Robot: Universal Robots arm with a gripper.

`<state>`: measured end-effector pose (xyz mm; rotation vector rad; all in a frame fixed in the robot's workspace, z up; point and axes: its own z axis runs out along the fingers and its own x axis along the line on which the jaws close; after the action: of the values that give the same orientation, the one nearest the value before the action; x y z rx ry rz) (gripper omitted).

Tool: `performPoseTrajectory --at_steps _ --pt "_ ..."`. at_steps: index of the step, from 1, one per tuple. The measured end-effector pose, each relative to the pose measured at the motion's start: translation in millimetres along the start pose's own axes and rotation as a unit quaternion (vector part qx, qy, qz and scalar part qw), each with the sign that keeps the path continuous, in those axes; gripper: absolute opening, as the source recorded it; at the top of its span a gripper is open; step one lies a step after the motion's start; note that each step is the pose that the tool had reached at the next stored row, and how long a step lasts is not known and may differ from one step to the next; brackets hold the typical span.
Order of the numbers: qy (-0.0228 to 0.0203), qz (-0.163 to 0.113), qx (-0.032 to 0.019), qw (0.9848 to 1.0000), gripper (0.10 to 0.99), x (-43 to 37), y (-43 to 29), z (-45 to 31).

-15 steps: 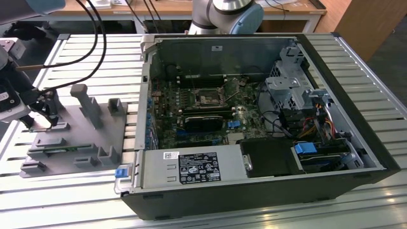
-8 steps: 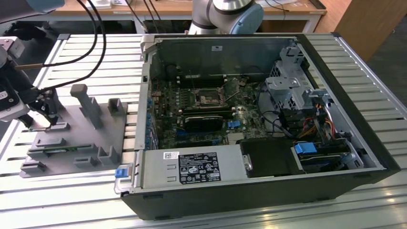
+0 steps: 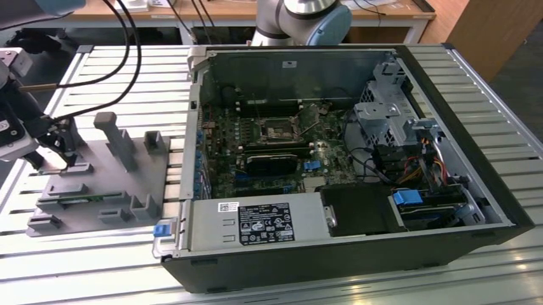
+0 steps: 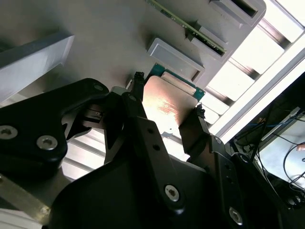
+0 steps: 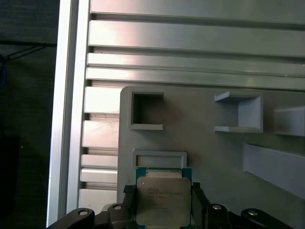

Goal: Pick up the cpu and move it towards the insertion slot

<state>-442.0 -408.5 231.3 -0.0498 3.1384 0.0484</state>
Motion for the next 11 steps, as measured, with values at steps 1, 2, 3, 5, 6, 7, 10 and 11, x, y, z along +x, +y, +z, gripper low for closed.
performPoseTrajectory --at_steps 1,2,3,5,6,7,10,11 --pt "0.0000 0.000 0.0000 1.0000 0.545 0.0 0.0 -0.3" --pt "-0.0001 0.000 0.0000 1.0000 0.545 0.0 0.0 -0.4" --pt "-0.0001 0.000 0.0000 1.0000 0.545 0.0 0.1 -0.6" --pt "0.0000 0.000 0.0000 1.0000 0.545 0.0 0.1 -1.1" --pt "0.0000 0.000 0.0000 1.0000 0.545 0.0 0.1 -1.4" --pt "0.0000 0.000 0.0000 1.0000 0.545 0.0 0.3 -1.8" --pt "0.0000 0.000 0.0000 1.0000 0.545 0.0 0.7 -3.4" --pt "0.0000 0.000 0.0000 1.0000 0.545 -0.1 0.8 -4.0"
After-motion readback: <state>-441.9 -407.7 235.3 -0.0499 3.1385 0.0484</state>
